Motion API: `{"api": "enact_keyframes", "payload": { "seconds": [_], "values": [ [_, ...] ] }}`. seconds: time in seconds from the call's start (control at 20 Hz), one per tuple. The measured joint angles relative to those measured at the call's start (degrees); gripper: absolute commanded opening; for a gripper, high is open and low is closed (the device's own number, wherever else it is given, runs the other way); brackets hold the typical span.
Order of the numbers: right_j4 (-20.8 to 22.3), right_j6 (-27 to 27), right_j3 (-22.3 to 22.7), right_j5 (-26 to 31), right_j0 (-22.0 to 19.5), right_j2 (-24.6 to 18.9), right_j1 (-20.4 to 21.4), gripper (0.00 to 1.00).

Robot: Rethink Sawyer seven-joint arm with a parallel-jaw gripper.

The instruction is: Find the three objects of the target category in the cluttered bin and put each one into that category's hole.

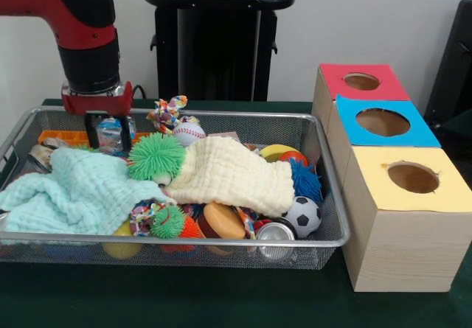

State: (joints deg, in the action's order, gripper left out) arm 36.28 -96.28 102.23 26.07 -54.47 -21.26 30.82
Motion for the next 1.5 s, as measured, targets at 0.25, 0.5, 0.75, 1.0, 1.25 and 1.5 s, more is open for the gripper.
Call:
{"api": "enact_keyframes", "payload": {
  "seconds": [0.25, 0.5, 0.75, 1.0, 1.25, 1.5],
  "values": [
    [0.01, 0.0, -0.22, -4.76, 0.55, 0.93, -2.3, 1.0],
    [-0.01, 0.0, -0.94, -6.05, 1.94, 2.93, -3.16, 1.0],
    [-0.05, 0.0, -1.09, -6.11, 2.38, 3.91, -3.19, 0.0],
    [-0.04, 0.0, -1.77, -6.07, 3.44, 4.81, -3.12, 0.0],
    [-0.12, 0.0, -1.84, -6.07, 4.09, 5.26, -3.1, 0.0],
    [-2.0, 0.0, -1.67, -3.92, 4.15, 5.27, -1.89, 0.0]
  ]
}}
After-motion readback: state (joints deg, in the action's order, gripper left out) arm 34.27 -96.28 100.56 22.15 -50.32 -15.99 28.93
